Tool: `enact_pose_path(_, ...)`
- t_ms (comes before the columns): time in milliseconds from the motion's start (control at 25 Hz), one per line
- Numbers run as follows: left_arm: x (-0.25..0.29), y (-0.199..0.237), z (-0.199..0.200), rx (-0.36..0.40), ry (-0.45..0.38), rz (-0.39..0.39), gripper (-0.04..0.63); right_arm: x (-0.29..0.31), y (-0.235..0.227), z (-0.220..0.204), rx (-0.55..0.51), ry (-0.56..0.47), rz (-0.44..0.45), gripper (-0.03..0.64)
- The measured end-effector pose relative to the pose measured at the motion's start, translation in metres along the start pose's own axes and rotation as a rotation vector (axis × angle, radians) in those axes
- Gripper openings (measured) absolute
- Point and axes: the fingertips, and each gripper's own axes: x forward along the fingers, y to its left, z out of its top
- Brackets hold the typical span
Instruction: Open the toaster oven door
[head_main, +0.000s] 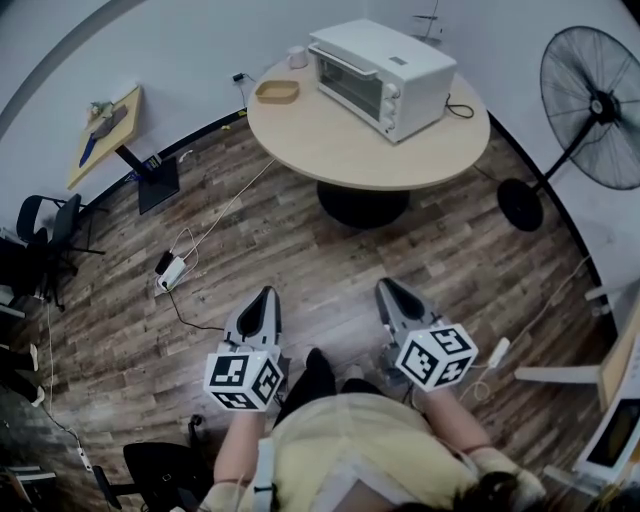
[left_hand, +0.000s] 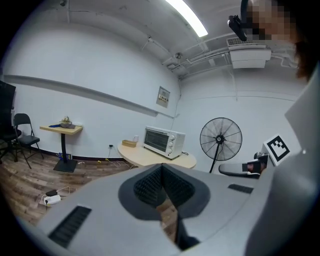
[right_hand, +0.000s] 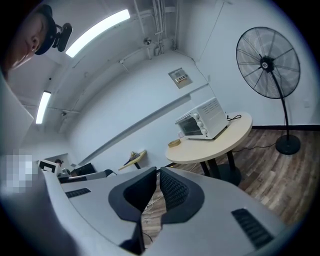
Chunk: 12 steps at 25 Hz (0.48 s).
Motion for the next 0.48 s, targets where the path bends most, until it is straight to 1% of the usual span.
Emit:
enact_pose_path(120,0.014,-0.003,0.004,0.004,0.007,-0.025,0.002,0.007,-0.003,0.001,0.018,0.002,-0.006,0.006)
enact_pose_path(280,0.037,-0.002,0.007,0.019,0.022,-0.057,0.002,0.021,-0.007,0.007,0.026,0.005,-0.009,0.047)
enact_pose_path(480,0.065,0.016,0.019,0.016,0.018,-0.079,0.002,0.048,-0.011,0.022,0.065,-0.004,-0.022,0.078)
